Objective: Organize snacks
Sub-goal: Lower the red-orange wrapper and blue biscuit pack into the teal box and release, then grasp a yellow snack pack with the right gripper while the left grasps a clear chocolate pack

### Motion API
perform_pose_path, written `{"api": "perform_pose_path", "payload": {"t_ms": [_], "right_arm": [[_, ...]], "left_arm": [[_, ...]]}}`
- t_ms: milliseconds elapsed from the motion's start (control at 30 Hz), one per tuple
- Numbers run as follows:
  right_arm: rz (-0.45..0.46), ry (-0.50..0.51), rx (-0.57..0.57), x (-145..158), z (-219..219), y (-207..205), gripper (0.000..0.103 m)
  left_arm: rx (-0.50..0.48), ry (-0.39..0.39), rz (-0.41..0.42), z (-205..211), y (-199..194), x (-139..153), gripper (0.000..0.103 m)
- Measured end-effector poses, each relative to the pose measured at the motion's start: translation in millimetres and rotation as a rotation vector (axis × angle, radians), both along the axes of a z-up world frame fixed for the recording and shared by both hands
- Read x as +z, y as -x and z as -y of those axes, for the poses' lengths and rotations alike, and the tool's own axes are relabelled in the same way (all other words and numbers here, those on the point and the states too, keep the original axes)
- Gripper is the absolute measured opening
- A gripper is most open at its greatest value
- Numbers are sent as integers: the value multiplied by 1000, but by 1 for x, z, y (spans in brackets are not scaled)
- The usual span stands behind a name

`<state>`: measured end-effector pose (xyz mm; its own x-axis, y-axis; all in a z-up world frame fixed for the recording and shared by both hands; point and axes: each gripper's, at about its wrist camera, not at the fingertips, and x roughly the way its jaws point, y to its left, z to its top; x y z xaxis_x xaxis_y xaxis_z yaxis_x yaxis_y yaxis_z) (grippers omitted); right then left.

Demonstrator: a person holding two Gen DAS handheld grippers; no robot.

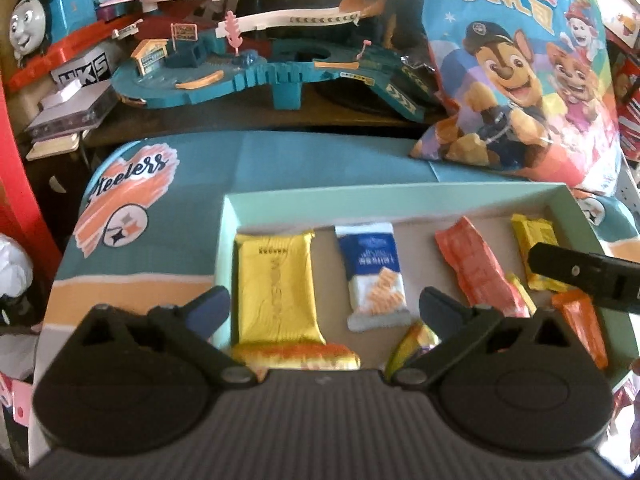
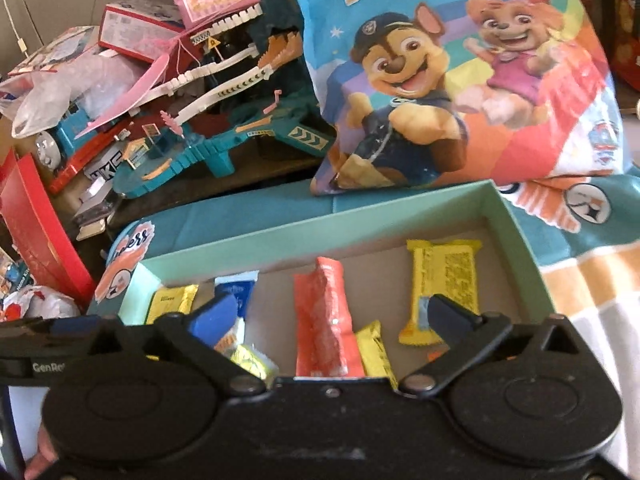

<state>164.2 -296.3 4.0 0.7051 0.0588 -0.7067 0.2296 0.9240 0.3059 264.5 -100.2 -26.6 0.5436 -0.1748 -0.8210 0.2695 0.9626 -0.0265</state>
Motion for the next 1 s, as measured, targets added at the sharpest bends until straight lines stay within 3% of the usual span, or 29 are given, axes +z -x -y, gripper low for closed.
{"api": "perform_pose_path", "payload": {"t_ms": [467,733,1000], "right_arm": [[-9,9,12,16,-3,113,103],[-77,-40,-7,-12,-3,177,103],[-120,-86,-60,-37,-6,201,102]], "left_arm": [[-78,7,-25,-16,103,17,103],[-151,-67,-91,-16,158,-17,103],[-250,-126,-177,-8,195,-56,103]]}}
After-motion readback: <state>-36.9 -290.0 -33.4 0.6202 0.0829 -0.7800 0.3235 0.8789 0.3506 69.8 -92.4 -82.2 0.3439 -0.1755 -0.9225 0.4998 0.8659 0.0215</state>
